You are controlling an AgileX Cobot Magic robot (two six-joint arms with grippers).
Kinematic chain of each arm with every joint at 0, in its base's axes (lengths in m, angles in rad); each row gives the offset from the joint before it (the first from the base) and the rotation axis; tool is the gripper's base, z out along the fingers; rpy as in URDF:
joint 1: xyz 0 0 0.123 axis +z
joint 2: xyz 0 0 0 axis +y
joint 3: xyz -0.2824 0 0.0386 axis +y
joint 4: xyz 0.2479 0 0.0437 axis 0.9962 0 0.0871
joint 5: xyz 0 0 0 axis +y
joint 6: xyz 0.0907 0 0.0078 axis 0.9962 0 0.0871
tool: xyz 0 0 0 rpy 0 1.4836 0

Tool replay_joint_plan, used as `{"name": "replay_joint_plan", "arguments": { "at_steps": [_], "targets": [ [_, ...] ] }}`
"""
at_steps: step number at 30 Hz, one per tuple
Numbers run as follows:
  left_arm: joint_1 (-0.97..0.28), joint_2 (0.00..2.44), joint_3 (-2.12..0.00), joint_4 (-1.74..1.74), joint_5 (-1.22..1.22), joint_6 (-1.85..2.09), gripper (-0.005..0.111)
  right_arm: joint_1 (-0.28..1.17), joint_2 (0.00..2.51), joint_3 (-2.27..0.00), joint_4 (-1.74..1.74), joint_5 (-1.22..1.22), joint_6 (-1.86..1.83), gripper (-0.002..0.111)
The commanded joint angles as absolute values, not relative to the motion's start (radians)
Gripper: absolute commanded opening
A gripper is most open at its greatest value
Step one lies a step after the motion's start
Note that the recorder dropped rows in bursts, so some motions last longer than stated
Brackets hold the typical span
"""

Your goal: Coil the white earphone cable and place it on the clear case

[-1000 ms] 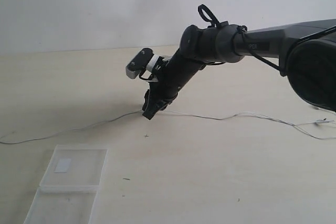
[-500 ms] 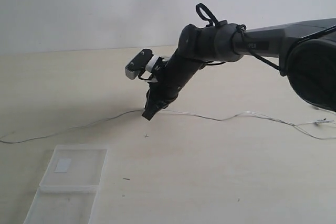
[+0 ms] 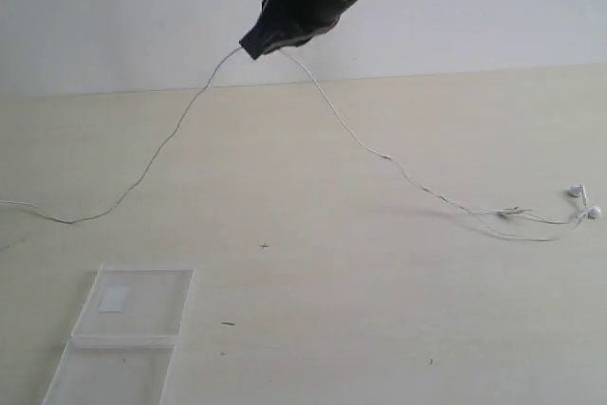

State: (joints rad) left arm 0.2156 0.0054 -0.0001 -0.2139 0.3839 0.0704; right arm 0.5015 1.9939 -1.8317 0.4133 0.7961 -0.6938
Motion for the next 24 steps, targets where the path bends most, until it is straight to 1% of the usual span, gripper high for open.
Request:
{"name": "replay_joint_plan", "arguments": {
  "at_steps": [1,8,24],
  "targets": [
    [0.21,0.0,0.0,-0.215,0.379,0.072,0.0,0.501,1.857,-1.834,0.419,0.814,-0.64,0.0],
    [0.21,0.0,0.0,-0.215,0.379,0.072,0.0,0.501,1.679,-1.834,0.419,0.814,-0.614,0.0],
    [0.21,0.0,0.0,-0.215,0.379,0.072,0.0,0.501,1.488,-1.834,0.419,0.724,-0.601,0.0]
  ]
}}
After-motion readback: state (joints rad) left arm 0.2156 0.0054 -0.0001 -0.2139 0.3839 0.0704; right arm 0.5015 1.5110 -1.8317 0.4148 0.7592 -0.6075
